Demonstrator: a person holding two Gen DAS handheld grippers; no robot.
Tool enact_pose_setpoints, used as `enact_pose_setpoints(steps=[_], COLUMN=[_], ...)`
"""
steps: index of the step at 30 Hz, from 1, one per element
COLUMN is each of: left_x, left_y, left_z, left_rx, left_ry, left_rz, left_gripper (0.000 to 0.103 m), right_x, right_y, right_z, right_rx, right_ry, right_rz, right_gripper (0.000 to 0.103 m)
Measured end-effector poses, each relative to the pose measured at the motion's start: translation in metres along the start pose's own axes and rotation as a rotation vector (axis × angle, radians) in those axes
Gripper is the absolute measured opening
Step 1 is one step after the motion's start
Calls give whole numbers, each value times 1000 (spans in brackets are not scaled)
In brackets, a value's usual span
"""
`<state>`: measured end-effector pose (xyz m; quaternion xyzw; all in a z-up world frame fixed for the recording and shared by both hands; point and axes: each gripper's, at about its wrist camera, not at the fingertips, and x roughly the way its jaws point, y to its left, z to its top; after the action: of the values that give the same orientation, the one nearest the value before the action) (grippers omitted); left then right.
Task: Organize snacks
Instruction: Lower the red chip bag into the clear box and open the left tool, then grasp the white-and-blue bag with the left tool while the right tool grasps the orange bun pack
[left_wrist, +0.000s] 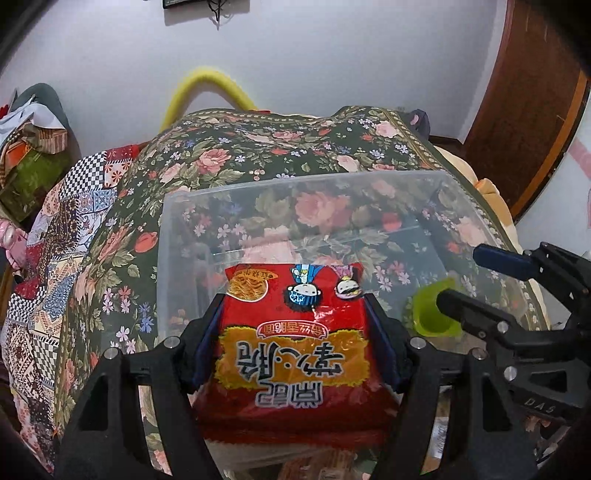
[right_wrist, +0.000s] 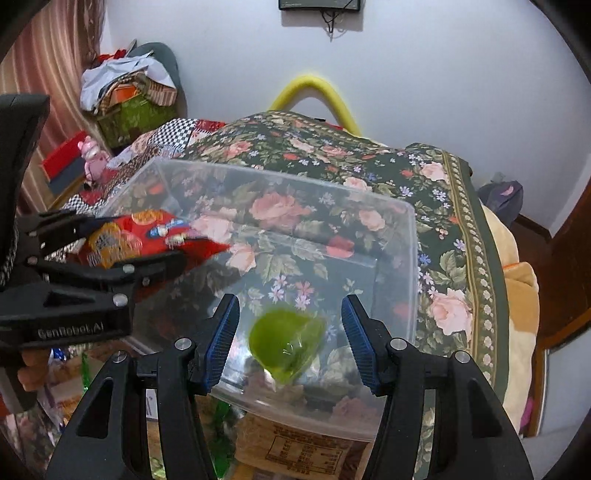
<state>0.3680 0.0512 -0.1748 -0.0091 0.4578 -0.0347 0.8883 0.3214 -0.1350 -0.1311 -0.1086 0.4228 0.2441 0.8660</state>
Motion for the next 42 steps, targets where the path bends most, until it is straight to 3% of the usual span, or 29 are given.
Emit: enact_pose_setpoints(steps=[13, 15, 20, 28, 42], left_x=[-77, -94, -121, -142, -129], left_y=[8, 9, 7, 16, 46], left_z=[5, 1, -18, -69, -155], left_rx=[-45, -51, -28, -22, -67], left_ry=[-120, -146, -169, -139, -15], left_rz=[5, 6, 23, 21, 31], left_gripper=[72, 77, 79, 79, 79], right_x=[-55, -67, -93, -122, -114], right_y=[-8, -10, -9, -8, -21], right_z=[4, 1, -9, -40, -111], right_rx=[40, 50, 47, 62, 128], right_ry=[-101, -122, -164, -187, -74], right_rz=[-3, -7, -27, -32, -66], right_gripper=[58, 58, 60, 63, 64])
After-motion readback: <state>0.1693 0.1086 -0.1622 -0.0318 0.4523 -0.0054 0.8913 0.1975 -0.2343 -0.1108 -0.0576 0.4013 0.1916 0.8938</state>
